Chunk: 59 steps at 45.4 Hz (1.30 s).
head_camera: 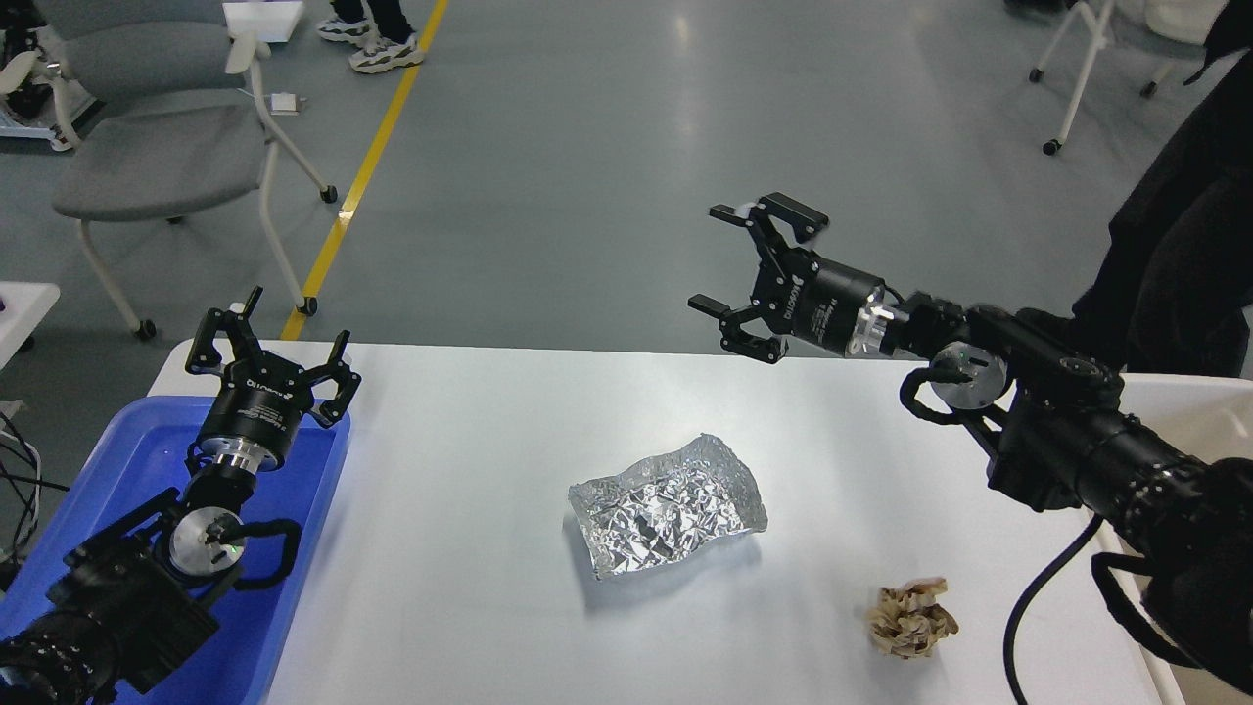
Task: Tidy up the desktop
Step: 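Raise the right gripper and swing it out over the table, then lower the open right gripper toward the foil package's near end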
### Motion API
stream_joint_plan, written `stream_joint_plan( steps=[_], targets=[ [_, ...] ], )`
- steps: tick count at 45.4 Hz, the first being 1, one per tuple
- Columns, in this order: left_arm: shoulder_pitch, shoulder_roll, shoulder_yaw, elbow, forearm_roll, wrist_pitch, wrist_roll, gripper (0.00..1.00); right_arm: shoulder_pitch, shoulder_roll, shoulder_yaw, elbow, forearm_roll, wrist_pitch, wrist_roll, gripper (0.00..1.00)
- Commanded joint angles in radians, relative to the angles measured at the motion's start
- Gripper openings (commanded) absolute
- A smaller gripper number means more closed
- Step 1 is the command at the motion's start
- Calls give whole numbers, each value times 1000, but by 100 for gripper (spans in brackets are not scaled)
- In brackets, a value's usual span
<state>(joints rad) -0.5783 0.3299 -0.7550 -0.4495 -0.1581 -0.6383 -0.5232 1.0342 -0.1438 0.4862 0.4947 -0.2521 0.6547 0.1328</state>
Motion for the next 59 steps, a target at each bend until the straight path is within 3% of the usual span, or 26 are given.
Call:
stream_joint_plan(
  steps=[1, 14, 23, 34, 59],
  targets=[
    [0, 0, -1, 0, 0, 0, 0, 100, 139, -65, -168, 160, -256, -36, 4, 100],
    [0, 0, -1, 0, 0, 0, 2, 100, 343, -62, -702, 186, -407, -190, 8, 100],
    [0, 0, -1, 0, 0, -1, 2, 100, 431, -49, -1054, 235, -542, -336, 59, 100],
    [0, 0, -1, 0, 0, -1, 2, 100, 414, -34, -1087, 343, -616, -408, 60, 100],
    [0, 0, -1, 0, 0, -1, 2, 100, 234, 46, -1078, 248, -628, -449, 59, 100]
  ],
)
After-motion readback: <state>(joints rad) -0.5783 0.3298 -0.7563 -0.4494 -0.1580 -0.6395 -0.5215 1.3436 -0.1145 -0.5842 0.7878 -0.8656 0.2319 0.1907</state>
